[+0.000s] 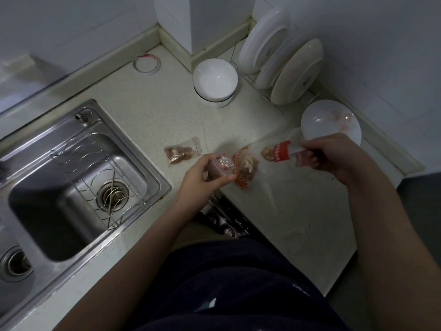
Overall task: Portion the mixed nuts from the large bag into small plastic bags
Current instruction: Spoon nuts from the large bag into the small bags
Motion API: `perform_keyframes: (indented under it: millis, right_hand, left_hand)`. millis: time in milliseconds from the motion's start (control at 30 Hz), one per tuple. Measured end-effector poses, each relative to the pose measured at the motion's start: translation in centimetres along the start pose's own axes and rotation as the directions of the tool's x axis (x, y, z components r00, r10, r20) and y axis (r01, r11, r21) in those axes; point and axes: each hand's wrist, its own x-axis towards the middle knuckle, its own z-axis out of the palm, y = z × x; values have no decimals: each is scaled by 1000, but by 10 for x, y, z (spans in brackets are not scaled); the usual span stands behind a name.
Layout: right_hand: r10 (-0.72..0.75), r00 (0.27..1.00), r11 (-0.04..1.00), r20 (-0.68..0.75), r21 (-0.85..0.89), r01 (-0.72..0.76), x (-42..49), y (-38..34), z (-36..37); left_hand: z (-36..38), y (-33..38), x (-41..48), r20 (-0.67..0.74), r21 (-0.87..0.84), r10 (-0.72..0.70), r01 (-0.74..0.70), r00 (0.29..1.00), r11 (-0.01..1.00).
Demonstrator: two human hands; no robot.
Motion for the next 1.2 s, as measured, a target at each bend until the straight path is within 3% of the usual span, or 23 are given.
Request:
perform_keyframes:
  millis: [467,900,1200]
  right_hand:
    - [-99,995,957,17,276,90,-18,1,9]
    - [-162,981,938,-109,291,187,-41,6,10]
    - [-259,966,938,18,243,247,-68,3,29]
  left_hand:
    - [-3,-2,-4,-13,-24,-6,5,1000,1000]
    - [0,2,-4,35,-34,4,-3,999,999]
    - [1,7,-1,39,-23,59,-59,997,998]
